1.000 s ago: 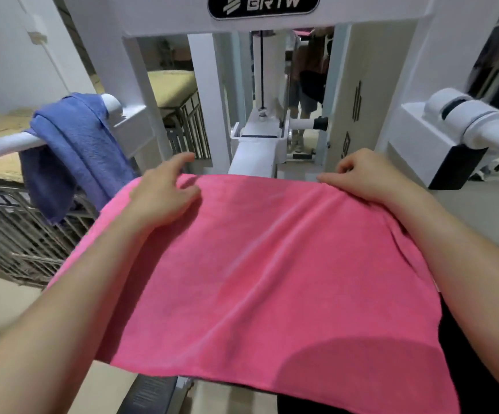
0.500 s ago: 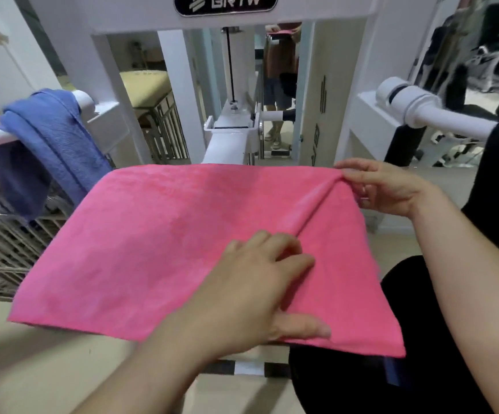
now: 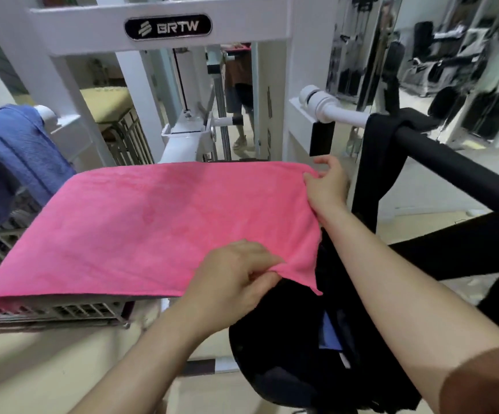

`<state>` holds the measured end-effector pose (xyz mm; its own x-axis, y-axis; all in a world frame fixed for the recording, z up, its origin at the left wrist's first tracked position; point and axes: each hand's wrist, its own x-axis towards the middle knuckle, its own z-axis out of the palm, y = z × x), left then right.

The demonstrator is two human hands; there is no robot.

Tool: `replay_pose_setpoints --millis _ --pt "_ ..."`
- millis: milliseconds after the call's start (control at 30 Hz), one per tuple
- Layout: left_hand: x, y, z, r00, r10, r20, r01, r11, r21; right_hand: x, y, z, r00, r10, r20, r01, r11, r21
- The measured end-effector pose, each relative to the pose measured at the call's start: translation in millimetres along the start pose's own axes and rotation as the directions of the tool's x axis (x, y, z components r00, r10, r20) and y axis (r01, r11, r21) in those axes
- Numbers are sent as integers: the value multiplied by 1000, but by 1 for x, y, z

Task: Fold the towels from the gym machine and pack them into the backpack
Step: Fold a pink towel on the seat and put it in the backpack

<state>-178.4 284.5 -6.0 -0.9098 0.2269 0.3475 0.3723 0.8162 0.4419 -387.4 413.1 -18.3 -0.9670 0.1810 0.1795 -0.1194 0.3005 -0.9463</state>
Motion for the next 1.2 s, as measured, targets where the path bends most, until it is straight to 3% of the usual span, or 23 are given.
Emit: replay_pose_setpoints --millis 133,167,267,333,467,567,633,700,767,833,933,1000,1200 --pt "14 33 -5 971 -140 196 174 969 -172 -22 -14 -31 975 -93 200 139 963 -229" --pt "19 44 -3 971 -167 173 203 953 -223 -32 -20 -42 953 -124 276 186 959 -212" --pt "37 80 16 977 -183 -110 146 949 -280 -68 -35 -84 842 -354 407 424 901 -93" --pt "47 105 39 977 -173 -124 125 938 -322 -80 -46 -114 754 -501 425 582 809 -78" --pt "67 157 81 992 -123 38 128 906 -403 -85 -66 -174 563 -634 530 808 556 -194" --pt "83 167 99 950 -267 159 309 870 -383 -91 -76 -208 410 -702 582 911 345 -226" --pt "96 176 100 932 -350 96 363 880 -306 -87 -79 -232 366 -751 549 929 265 -257" --pt "107 188 96 969 -240 -52 190 869 -457 -69 -75 -257 405 -749 524 912 292 -288" --pt "118 197 93 967 -218 -128 104 803 -587 -43 -61 -272 527 -660 535 843 483 -235" --pt "127 199 90 952 -246 -182 83 780 -620 -15 -40 -276 657 -513 552 670 733 -117" --pt "144 197 85 931 -311 -189 127 764 -633 11 -12 -275 721 -323 613 364 929 62" --pt "160 194 83 911 -365 -194 151 730 -667 20 -3 -268 732 -304 610 246 953 179" --pt "208 167 85 815 -540 -209 239 643 -728 65 0 -205 859 -303 413 159 924 347"
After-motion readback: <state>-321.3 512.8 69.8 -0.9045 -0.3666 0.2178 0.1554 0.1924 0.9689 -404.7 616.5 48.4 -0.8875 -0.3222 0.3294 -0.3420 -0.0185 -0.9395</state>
